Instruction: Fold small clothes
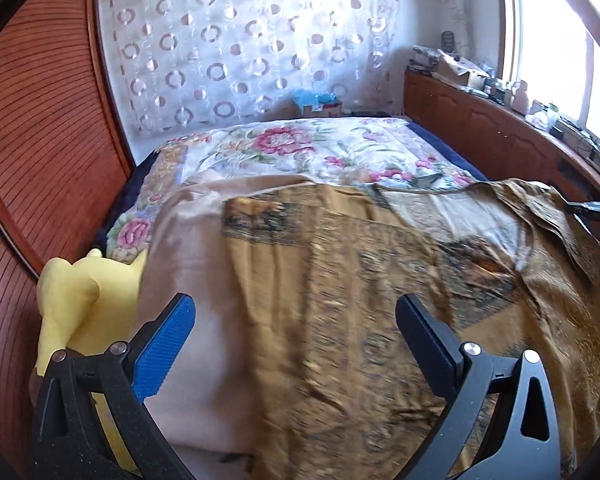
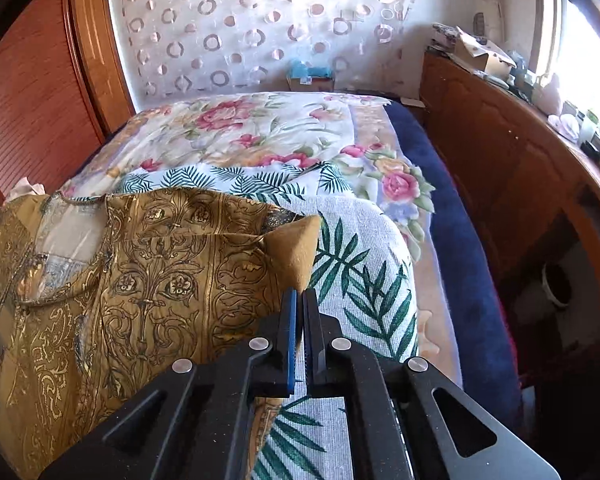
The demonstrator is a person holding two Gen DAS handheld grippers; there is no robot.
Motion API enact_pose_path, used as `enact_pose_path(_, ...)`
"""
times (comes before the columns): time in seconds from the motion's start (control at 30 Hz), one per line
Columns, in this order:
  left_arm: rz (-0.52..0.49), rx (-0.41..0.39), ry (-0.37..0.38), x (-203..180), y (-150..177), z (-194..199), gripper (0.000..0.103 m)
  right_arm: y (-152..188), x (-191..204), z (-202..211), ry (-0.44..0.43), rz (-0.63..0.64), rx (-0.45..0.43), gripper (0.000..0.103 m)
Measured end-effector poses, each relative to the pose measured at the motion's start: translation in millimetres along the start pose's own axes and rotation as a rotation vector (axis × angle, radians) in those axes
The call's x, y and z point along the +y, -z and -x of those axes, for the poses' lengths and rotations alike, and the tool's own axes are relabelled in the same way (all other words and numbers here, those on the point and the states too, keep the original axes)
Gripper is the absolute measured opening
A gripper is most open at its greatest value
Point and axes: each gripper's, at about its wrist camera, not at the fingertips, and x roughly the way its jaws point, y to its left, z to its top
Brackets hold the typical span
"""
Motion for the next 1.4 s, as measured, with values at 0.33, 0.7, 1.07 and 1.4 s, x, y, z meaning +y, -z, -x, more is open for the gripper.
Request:
enact_pose_path(0.33, 0.107, 0.042, 0.032, 39.3, -16.4, -29.3, 0.064, -1.0, -2.3, -8.5, -0.014, -0.008, 0.028, 0.003)
enact_pose_path(0.7, 0.138, 0.087, 0.08, 43.5, -34.2, -58.3, 0.056, 6.8, -3.1, -8.4, -0.017, -0.016, -0.009, 0.003)
enact_pose_path(1.07, 0.147, 0.133, 0.102, 42.9, -42.7, -73.9, 0.024, 7.1, 3.8, -7.8, 0.001, 0.002, -0.007, 0.004)
enact_pose_path(1.4, 0.057, 0.009, 0.152, 13.9, -49.2, -21.7, 0.005, 0.1, 1.1, -12.7, -0.009, 0.02, -0.004, 0.042)
